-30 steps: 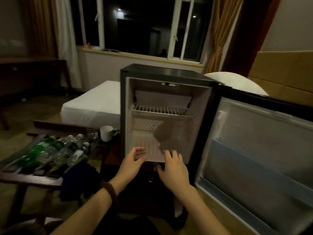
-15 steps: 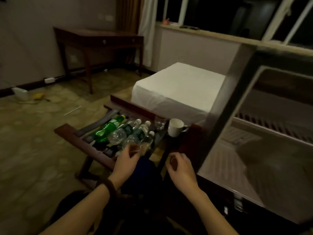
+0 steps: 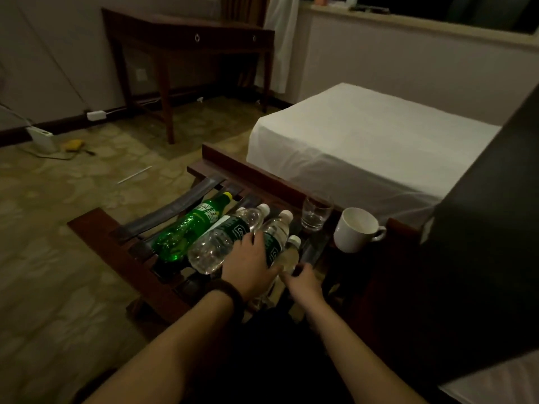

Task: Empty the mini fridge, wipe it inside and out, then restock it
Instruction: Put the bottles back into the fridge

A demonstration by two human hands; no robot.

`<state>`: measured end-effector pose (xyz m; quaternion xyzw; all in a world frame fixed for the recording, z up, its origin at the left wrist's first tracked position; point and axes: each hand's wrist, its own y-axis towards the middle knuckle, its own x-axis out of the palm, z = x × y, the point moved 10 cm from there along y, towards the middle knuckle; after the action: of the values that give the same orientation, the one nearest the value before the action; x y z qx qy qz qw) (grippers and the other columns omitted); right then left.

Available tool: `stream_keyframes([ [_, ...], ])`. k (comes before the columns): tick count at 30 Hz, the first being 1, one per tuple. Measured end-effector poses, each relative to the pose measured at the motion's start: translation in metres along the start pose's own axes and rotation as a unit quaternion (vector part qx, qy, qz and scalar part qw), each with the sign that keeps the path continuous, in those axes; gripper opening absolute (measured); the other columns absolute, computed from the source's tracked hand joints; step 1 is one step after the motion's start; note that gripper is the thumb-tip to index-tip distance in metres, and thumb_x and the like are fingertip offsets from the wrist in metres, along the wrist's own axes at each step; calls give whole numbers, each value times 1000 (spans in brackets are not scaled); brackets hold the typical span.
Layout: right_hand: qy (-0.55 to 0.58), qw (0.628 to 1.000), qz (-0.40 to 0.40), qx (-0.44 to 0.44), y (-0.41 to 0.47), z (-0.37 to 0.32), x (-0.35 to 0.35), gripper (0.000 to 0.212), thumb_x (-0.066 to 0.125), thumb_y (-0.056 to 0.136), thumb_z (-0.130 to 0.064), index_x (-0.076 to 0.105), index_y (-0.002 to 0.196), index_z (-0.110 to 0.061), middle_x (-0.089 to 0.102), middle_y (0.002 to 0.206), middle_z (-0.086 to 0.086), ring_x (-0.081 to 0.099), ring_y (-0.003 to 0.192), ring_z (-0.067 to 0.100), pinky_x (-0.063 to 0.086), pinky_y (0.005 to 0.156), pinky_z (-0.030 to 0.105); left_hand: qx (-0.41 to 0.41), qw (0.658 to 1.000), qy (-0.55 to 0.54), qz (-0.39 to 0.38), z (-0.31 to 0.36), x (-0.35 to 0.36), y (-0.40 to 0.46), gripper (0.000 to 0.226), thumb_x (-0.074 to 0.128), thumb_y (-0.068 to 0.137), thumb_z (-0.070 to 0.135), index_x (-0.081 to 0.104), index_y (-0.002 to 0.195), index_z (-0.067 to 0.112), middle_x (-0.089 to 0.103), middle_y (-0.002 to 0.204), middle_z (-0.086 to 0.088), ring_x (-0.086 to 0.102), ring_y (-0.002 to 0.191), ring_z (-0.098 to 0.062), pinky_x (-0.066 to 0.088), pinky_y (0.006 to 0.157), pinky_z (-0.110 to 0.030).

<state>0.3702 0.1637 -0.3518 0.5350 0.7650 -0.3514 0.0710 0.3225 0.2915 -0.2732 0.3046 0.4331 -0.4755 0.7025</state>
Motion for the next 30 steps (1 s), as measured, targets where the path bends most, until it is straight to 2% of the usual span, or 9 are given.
stream_keyframes([
  [3,72,996,1,42,23,7,12,61,61,86,-36,31,133,-13,49,129,12,55,109,31,53,84,44,-14,997,67,17,-5,9,11,84,58,84,50,11,145,16,50,122,-9,51,108,-22,47,86,-32],
  [5,125,988,-4,85,30,10,20,73,61,84,-37,19,140,-14,43,133,14,52,112,34,54,76,43,-15,998,46,36,-8,6,14,82,60,84,40,10,145,18,53,112,-6,53,98,-20,48,78,-29],
  [7,146,983,14,114,35,13,23,77,61,84,-36,15,142,-14,40,136,17,48,117,37,50,86,47,-8,998,14,53,-9,1,10,83,61,82,37,10,146,19,55,107,-2,54,92,-16,49,75,-25],
  [10,119,984,41,122,39,14,24,77,61,83,-37,18,142,-13,36,139,19,42,123,38,43,98,47,-3,996,-22,84,-12,-8,-2,84,60,83,45,11,146,21,55,109,2,48,88,-7,42,72,-17],
  [13,77,990,39,107,39,11,25,76,65,81,-36,25,140,-11,41,136,18,46,121,34,46,95,39,2,993,-62,98,-13,-14,-14,81,61,83,45,16,145,19,51,124,3,42,97,-3,33,78,-12],
  [17,149,985,44,76,34,9,18,60,73,77,-29,46,127,-11,58,121,14,57,108,32,50,87,36,-1,982,-142,125,-13,-22,-31,88,69,77,37,18,146,19,49,132,1,49,112,-8,42,85,-16],
  [21,200,977,60,-39,1,-8,5,67,77,73,-18,44,130,-17,55,127,9,53,115,27,46,95,41,6,953,-250,171,-6,-40,-57,84,75,73,24,18,134,38,49,101,27,50,82,17,40,65,-4],
  [25,129,969,118,-174,-69,-39,-40,88,76,74,-28,25,146,-22,31,145,1,33,134,22,34,108,43,-16,921,-336,198,2,-57,-91,94,79,66,27,17,134,47,49,115,24,56,103,-2,49,86,-27],
  [30,150,931,179,-280,-177,-43,-102,84,81,66,-23,38,138,-29,44,126,-10,45,121,8,41,101,30,-44,886,-401,228,43,-76,-151,98,85,60,14,31,140,34,54,126,7,48,110,-3,36,89,-20],
])
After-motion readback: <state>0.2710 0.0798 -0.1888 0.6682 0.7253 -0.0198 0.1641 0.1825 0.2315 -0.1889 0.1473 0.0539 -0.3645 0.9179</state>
